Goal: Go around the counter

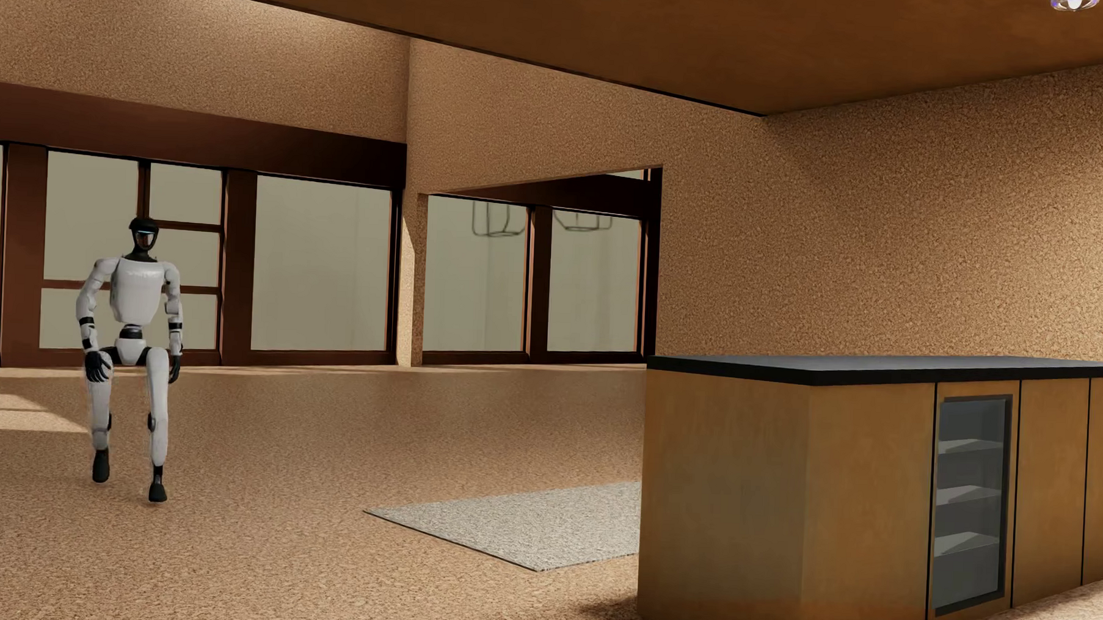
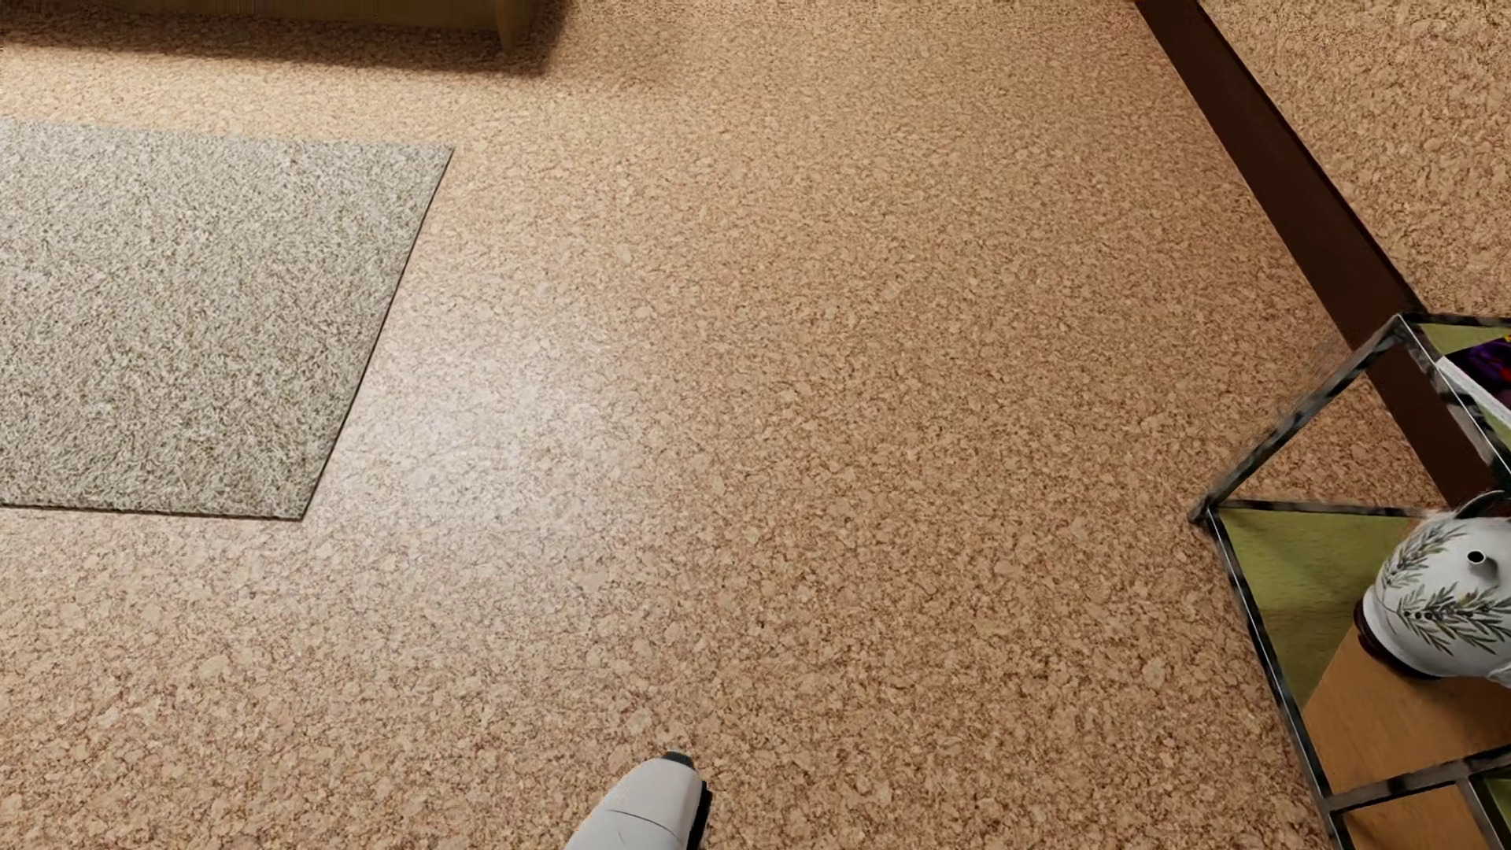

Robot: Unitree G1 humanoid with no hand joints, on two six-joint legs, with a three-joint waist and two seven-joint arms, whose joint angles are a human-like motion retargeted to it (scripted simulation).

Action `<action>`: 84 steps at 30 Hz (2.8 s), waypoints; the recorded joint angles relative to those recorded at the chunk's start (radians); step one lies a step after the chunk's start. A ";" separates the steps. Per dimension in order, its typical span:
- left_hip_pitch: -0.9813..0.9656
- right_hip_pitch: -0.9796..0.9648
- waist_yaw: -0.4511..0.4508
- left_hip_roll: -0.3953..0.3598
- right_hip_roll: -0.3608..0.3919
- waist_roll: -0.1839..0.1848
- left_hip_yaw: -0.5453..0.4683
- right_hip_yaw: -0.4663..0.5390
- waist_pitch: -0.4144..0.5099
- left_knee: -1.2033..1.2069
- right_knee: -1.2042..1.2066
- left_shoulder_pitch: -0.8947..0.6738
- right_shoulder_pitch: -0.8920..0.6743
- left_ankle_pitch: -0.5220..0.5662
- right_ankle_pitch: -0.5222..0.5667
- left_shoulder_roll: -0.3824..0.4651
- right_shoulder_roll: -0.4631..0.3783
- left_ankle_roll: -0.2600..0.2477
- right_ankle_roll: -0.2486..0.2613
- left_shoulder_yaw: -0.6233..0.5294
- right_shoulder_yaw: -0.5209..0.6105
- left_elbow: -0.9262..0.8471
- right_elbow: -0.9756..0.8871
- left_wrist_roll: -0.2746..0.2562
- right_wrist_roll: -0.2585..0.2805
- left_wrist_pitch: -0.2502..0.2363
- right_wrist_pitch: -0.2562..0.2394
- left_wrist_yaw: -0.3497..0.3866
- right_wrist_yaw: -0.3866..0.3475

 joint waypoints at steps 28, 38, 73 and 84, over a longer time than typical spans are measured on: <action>0.102 0.014 -0.025 0.101 0.056 0.070 0.000 0.000 -0.030 -0.567 -0.221 0.032 -0.037 0.236 -0.293 0.014 -0.081 0.000 0.000 0.075 -0.144 -0.138 -0.131 0.000 0.000 0.000 0.000 0.000 0.000; 0.598 -0.588 -0.285 -0.095 0.031 0.078 0.000 0.000 0.001 -0.270 0.501 0.001 0.130 -0.058 0.251 0.005 0.031 0.000 0.000 0.109 -0.124 -0.220 0.102 0.000 0.000 0.000 0.000 0.000 0.000; 0.890 -0.898 -0.479 -0.040 -0.035 0.195 0.000 0.000 -0.056 -0.408 -0.171 -0.066 0.290 0.235 -0.057 0.061 0.014 0.000 0.000 0.128 -0.121 -0.538 0.160 0.000 0.000 0.000 0.000 0.000 0.000; 0.272 -0.271 -0.163 0.017 0.114 0.148 0.000 0.000 0.012 0.243 -0.161 0.047 0.027 -0.073 -0.054 0.050 -0.093 0.000 0.000 0.050 -0.192 -0.139 0.035 0.000 0.000 0.000 0.000 0.000 0.000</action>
